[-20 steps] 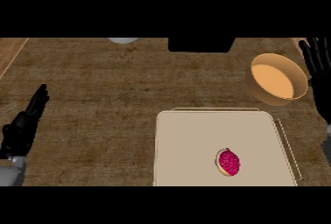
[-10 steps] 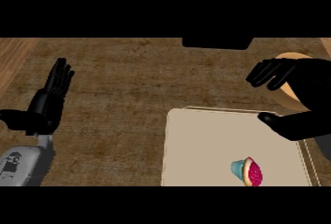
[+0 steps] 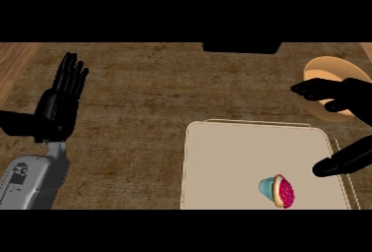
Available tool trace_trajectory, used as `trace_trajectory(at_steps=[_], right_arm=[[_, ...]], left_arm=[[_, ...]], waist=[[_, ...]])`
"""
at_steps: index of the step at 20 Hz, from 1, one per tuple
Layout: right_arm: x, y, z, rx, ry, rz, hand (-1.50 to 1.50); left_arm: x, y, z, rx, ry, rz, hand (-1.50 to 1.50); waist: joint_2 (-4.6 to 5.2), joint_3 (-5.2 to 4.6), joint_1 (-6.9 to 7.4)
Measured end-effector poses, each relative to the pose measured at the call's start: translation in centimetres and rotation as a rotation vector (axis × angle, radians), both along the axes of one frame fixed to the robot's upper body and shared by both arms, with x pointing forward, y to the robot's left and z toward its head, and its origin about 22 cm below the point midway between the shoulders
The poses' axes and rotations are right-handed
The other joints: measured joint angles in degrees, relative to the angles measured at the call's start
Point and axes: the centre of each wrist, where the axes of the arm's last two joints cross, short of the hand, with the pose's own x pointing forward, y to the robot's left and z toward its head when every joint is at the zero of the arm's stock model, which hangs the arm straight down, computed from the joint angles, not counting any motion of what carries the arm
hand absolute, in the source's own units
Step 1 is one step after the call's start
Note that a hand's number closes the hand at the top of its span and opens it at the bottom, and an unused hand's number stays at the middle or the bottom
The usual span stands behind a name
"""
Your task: Pick the cupcake from the tray and place it in the pot
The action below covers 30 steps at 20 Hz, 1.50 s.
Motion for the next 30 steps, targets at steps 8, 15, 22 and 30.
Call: trace_trajectory(at_steps=[8, 15, 22, 30], right_arm=[[-0.9, -2.1, -0.5, -0.344, -0.201, -0.036, -1.50], [-1.1, -2.2, -3.3, -0.537, -0.270, 0.009, -1.50], [-1.3, -1.2, -6.7, -0.650, -0.272, 0.056, -1.50], [-1.6, 0.1, -10.2, -0.679, -0.276, 0.109, -1.50]], left_arm=[[0.1, -0.3, 0.4, -0.008, 0.013, 0.017, 0.00], [0.1, -0.3, 0.9, -0.010, 0.031, 0.020, 0.00], [-0.9, -0.4, 0.6, -0.008, 0.036, 0.038, 0.00], [-1.0, 0.0, 0.4, -0.005, 0.039, 0.046, 0.00]], waist=[[-0.56, -0.21, -0.76], [-1.00, -0.44, -1.56], [-1.32, -0.55, -2.18], [-1.36, -0.58, -2.62]])
